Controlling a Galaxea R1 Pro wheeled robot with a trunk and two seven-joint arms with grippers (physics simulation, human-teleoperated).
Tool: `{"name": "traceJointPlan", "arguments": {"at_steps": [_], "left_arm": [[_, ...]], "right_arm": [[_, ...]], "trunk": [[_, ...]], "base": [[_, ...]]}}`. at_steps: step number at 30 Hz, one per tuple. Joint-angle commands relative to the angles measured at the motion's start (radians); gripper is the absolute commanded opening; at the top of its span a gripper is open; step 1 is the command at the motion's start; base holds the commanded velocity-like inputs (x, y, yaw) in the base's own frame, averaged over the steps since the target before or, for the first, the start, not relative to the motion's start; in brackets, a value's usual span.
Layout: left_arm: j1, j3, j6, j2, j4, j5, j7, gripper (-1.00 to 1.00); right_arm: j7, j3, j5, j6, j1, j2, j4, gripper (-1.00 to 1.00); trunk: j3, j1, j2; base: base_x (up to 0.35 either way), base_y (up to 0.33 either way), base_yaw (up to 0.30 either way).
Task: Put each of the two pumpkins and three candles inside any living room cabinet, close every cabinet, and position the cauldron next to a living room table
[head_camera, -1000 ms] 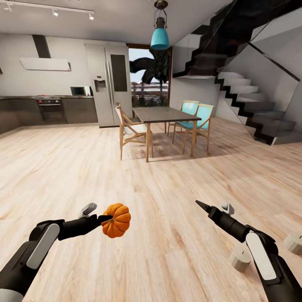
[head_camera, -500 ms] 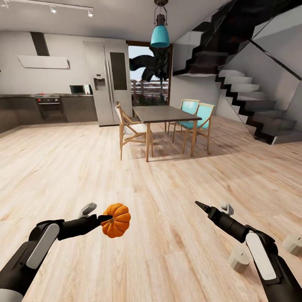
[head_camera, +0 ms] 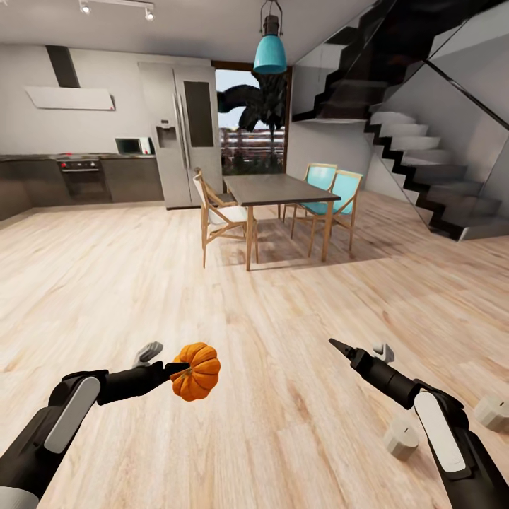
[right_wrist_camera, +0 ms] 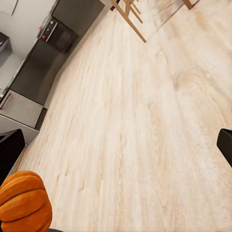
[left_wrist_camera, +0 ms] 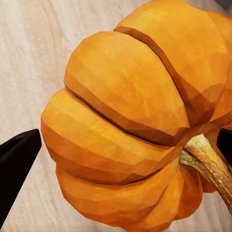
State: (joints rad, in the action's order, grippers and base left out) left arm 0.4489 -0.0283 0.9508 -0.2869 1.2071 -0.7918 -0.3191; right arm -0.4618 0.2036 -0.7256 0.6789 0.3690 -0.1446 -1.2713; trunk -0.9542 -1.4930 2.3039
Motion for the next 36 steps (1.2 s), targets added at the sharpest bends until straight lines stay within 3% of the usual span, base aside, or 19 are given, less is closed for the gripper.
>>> {"name": "traceJointPlan", "arguments": {"at_steps": [1,14,18,19,20,22,25,27,29,32,36], "left_arm": [[0.001,-0.001,0.002,0.000,0.000,0.005,-0.006,-1.00],[0.001,-0.002,0.001,-0.001,-0.012,0.017,0.017,-1.00],[0.002,-0.004,0.000,0.005,-0.013,0.022,0.114,-1.00],[0.002,-0.005,-0.004,0.009,-0.014,0.024,0.208,-1.00],[0.002,-0.006,-0.006,0.010,-0.014,0.024,0.230,-1.00],[0.002,-0.008,-0.011,0.025,-0.014,0.026,0.310,-1.00],[0.003,-0.010,-0.015,0.048,-0.014,0.029,0.371,-1.00],[0.003,-0.010,-0.024,0.054,-0.018,0.030,0.408,-1.00],[0.003,-0.011,-0.048,0.056,-0.022,0.029,0.437,-1.00],[0.003,-0.012,-0.077,0.058,-0.026,0.029,0.482,-1.00],[0.003,-0.014,-0.093,0.058,-0.030,0.029,0.519,-1.00]], "right_arm": [[-0.002,0.002,-0.003,0.007,0.001,0.000,0.000,1.00],[0.007,0.000,0.013,0.003,0.001,0.000,0.000,1.00],[0.015,0.000,0.015,0.004,0.001,0.000,0.001,1.00],[0.043,0.001,0.022,-0.002,0.001,-0.002,0.017,1.00],[0.052,0.001,0.028,-0.003,0.001,-0.002,0.025,1.00],[0.088,-0.006,0.102,-0.007,0.001,-0.001,0.073,1.00],[0.108,-0.016,0.273,-0.011,0.001,0.002,0.110,1.00],[0.112,-0.018,0.383,-0.036,0.001,0.019,0.142,1.00],[0.115,-0.018,0.458,-0.090,0.001,0.049,0.178,1.00],[0.142,-0.018,0.523,-0.157,0.001,0.077,0.216,1.00],[0.234,-0.019,0.542,-0.177,0.001,0.097,0.246,1.00]], "trunk": [[0.001,0.004,-0.007],[0.020,0.054,-0.098],[0.027,0.069,-0.126],[0.029,0.073,-0.133],[0.032,0.077,-0.140],[0.038,0.085,-0.154],[0.047,0.096,-0.175],[0.053,0.104,-0.189],[0.059,0.111,-0.203],[0.069,0.123,-0.224],[0.081,0.138,-0.252]], "base": [[0.000,0.000,0.000],[0.000,0.000,0.000],[0.000,0.000,0.000],[0.000,0.000,0.000],[0.000,0.000,0.000],[0.000,0.000,0.000],[0.000,0.000,0.000],[0.000,0.000,0.000],[0.000,0.000,0.000],[0.000,0.000,0.000],[0.000,0.000,0.000]]}}
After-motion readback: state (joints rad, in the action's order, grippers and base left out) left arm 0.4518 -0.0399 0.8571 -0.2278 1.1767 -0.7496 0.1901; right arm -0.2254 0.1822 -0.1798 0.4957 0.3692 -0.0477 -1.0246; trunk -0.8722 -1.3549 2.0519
